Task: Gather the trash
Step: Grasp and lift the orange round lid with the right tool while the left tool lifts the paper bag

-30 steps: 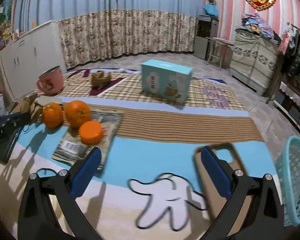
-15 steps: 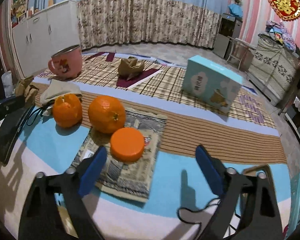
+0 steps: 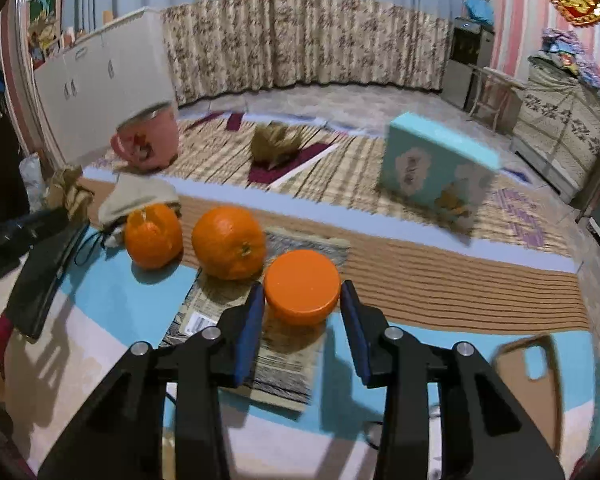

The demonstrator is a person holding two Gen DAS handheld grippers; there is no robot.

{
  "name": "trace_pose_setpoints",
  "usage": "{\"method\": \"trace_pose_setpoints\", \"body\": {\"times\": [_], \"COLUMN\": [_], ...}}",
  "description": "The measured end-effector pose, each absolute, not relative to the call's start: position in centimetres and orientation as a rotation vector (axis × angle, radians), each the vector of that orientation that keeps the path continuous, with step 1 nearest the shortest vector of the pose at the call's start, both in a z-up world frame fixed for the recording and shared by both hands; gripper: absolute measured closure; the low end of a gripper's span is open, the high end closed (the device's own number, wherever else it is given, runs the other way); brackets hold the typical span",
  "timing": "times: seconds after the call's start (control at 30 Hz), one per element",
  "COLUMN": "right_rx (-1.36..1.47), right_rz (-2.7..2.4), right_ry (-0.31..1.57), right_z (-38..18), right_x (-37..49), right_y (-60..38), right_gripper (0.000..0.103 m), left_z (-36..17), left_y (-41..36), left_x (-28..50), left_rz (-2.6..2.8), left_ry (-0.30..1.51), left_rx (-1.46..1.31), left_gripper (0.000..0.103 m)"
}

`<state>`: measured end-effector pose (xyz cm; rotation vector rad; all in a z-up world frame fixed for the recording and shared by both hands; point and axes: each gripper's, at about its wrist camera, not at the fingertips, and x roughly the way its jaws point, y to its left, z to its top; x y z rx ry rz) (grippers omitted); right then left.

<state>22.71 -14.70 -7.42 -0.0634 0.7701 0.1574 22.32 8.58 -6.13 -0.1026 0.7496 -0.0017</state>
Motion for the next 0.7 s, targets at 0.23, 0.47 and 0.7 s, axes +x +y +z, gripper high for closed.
{"method": "trace_pose_setpoints", "body": {"times": [0.23, 0.47, 0.7], "right_rx": [-0.098, -0.059, -0.017], "right_rz": [0.059, -0.027, -0.118], "right_ry": [0.679, 0.645, 0.619], "right_z": [-3.5, -1.2, 0.2], "right_x": [18.5, 14.3, 10.3], "right_y": [-19.3, -25.6, -32.1], "right_gripper": [0.064, 0.064, 0.064], "left_z": [-4.1, -3.1, -1.8], "left_y": [6.0, 1.0, -2.1], "left_x": [20.9, 18.8, 17.0], "left_rz": [-0.036, -0.097, -0.156], "left_ry": [0.685, 0.648, 0.631], "left_rx": [-0.064, 0.014, -0.035], "left_gripper": [0.076, 0.076, 0.076]}}
